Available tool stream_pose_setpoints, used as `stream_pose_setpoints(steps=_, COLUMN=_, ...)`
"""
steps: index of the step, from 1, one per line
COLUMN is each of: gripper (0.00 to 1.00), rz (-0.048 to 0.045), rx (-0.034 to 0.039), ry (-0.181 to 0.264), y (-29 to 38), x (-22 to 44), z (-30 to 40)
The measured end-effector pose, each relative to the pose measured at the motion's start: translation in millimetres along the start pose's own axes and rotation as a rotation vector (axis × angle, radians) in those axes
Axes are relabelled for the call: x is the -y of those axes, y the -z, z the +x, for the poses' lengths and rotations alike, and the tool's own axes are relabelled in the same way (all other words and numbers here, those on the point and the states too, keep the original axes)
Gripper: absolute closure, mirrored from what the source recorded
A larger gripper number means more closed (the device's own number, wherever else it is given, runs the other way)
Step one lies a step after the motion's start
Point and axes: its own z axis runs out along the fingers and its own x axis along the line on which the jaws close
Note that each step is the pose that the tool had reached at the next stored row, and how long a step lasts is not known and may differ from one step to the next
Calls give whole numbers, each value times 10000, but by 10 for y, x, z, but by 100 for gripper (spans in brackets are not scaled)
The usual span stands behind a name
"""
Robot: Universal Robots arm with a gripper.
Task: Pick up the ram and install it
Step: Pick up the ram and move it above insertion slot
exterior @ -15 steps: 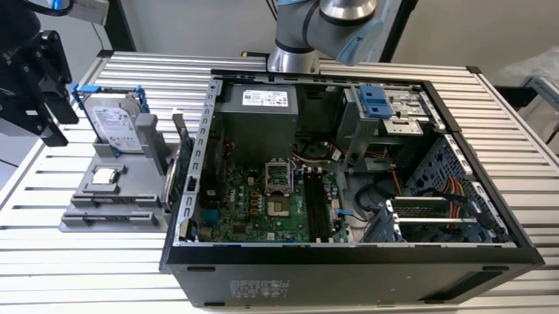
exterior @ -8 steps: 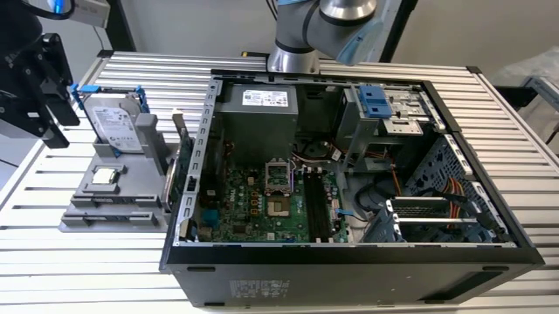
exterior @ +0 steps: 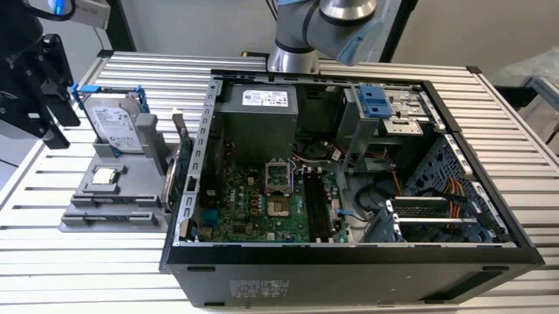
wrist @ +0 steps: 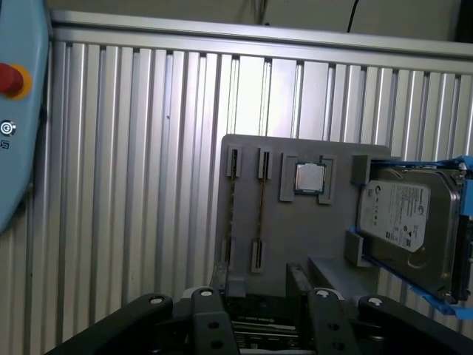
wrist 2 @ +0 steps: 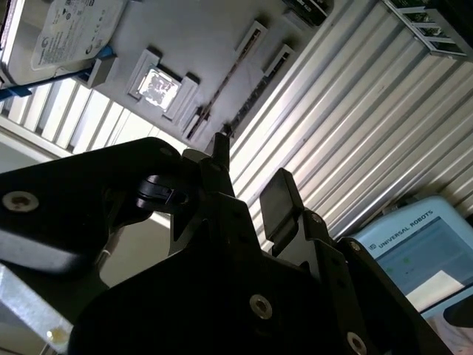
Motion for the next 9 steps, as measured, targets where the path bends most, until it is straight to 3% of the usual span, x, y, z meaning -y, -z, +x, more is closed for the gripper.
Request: stream_pose_setpoints(steps=9, gripper=0, rz=-1, rx=-1, ry=0, y=-33, x=0, z=1)
